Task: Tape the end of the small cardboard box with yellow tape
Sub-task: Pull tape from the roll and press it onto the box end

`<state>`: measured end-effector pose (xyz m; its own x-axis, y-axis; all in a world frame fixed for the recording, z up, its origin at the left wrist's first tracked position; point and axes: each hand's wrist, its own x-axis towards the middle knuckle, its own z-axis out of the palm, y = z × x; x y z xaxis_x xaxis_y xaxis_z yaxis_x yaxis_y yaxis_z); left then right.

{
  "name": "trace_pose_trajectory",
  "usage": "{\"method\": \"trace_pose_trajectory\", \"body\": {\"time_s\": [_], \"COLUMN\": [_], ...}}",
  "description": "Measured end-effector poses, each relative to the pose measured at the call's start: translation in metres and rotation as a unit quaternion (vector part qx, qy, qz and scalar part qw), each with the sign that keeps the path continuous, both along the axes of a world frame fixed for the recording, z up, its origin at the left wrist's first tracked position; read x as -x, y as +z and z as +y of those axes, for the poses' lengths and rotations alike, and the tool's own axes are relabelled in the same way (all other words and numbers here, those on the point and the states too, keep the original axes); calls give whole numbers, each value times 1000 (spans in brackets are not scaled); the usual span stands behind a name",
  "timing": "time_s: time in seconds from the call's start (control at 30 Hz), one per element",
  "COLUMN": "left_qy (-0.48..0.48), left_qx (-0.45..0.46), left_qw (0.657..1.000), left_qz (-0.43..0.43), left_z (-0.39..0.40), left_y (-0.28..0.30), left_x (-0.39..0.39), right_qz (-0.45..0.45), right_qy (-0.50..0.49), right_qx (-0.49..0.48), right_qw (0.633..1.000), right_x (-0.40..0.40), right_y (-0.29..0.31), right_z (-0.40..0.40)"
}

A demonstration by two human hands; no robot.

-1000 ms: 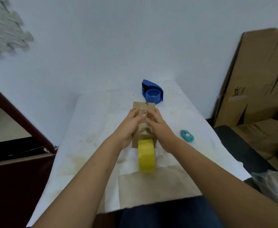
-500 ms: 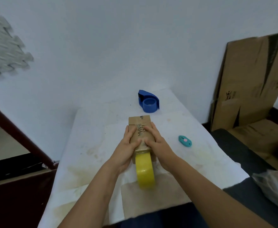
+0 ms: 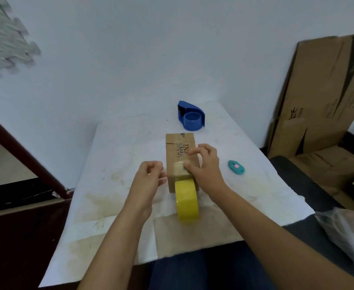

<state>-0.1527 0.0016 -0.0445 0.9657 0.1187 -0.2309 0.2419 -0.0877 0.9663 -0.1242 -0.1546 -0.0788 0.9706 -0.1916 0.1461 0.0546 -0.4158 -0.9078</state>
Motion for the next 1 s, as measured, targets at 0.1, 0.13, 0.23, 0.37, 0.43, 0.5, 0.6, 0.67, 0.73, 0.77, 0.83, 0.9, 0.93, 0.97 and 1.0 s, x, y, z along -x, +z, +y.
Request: {"method": "trace_pose_trajectory", "body": {"time_s": [0.1,0.13,0.23,0.37,0.43,0.5,0.6,0.67,0.73,0.77,0.83,0.9,0.93,0.97,1.0], "left_qy": [-63,-72,-117,-133,-153,-168,-174,-182,-188,-189,-187,-183,-180,-178,-179], "left_qx": [-77,-96,-82,69,161,188,178,168,165,165,162,156,152,150,147], "left_qw": [994,991,986,976,957,948,951,951,951,951,952,954,955,956,956], "left_qz": [43,51,86,155,186,193,186,186,185,184,182,179,179,179,180], "left_z": [-3,-4,-6,-9,-12,-15,-17,-15,-12,-12,-13,-14,-15,-15,-15], "left_y": [0,0,-3,-6,-6,-5,-3,-1,-2,-2,-2,-1,-1,-1,0], "left_x": [23,27,28,22,25,28,30,30,31,32,34,35,35,36,36], "right_qz": [-83,-88,-34,-19,-21,-22,-23,-31,-40,-44,-50,-54,-55,-55,-55], "right_qy": [27,68,172,191,196,202,206,208,210,210,211,211,213,214,214], "right_qx": [114,108,72,84,86,95,106,117,129,134,142,147,147,148,150], "right_qw": [990,988,982,978,977,974,973,971,968,967,966,965,964,964,964], "right_x": [0,0,4,3,3,4,3,3,2,3,4,4,4,3,3], "right_y": [16,21,27,23,23,22,21,20,19,19,17,17,17,17,18], "right_z": [-5,-7,-14,-16,-13,-10,-8,-8,-7,-7,-6,-6,-6,-6,-7]}}
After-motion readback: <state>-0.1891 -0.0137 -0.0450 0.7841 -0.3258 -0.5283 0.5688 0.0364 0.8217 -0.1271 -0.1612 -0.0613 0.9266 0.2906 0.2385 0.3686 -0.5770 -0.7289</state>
